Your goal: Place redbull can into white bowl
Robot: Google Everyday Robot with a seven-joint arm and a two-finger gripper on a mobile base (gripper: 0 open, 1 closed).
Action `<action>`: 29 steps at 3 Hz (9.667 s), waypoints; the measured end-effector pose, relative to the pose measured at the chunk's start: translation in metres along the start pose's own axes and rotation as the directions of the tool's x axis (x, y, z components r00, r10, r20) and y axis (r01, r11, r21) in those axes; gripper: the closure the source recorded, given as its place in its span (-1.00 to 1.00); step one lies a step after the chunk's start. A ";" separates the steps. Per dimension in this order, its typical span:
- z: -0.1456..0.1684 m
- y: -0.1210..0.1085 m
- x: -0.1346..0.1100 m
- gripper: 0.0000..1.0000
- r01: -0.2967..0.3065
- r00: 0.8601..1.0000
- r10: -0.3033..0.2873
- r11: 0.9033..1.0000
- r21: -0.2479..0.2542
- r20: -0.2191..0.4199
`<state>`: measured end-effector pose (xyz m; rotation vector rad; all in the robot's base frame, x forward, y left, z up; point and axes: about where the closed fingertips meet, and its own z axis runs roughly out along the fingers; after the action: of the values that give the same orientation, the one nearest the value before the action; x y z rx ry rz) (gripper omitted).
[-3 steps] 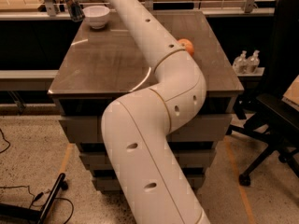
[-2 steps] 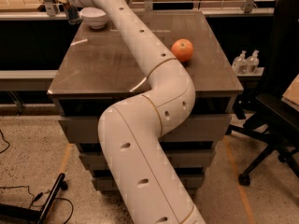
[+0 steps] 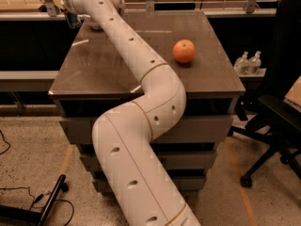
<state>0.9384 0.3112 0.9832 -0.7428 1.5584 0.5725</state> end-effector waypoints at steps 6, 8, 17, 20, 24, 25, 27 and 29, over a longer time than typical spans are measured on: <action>0.013 -0.050 0.033 1.00 0.133 0.987 -0.103 0.954 0.267 -0.125; 0.005 -0.074 0.033 1.00 0.116 0.992 -0.091 0.943 0.312 -0.091; -0.009 -0.080 -0.011 1.00 0.238 0.970 -0.239 0.910 0.339 -0.037; 0.001 -0.080 -0.004 1.00 0.250 0.965 -0.262 0.901 0.355 -0.014; -0.021 -0.116 -0.012 1.00 0.292 0.944 -0.330 0.855 0.428 0.013; -0.022 -0.114 -0.020 1.00 0.301 0.937 -0.348 0.853 0.427 0.034; -0.009 -0.094 -0.026 1.00 0.269 0.930 -0.344 0.878 0.396 0.132; 0.000 -0.085 -0.019 1.00 0.302 0.919 -0.373 0.872 0.386 0.125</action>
Offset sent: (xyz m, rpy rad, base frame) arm 0.0050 -0.0054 -0.0069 -0.0707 -0.0116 -0.0366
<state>1.0027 0.2568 1.0069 -0.6364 1.2611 0.0861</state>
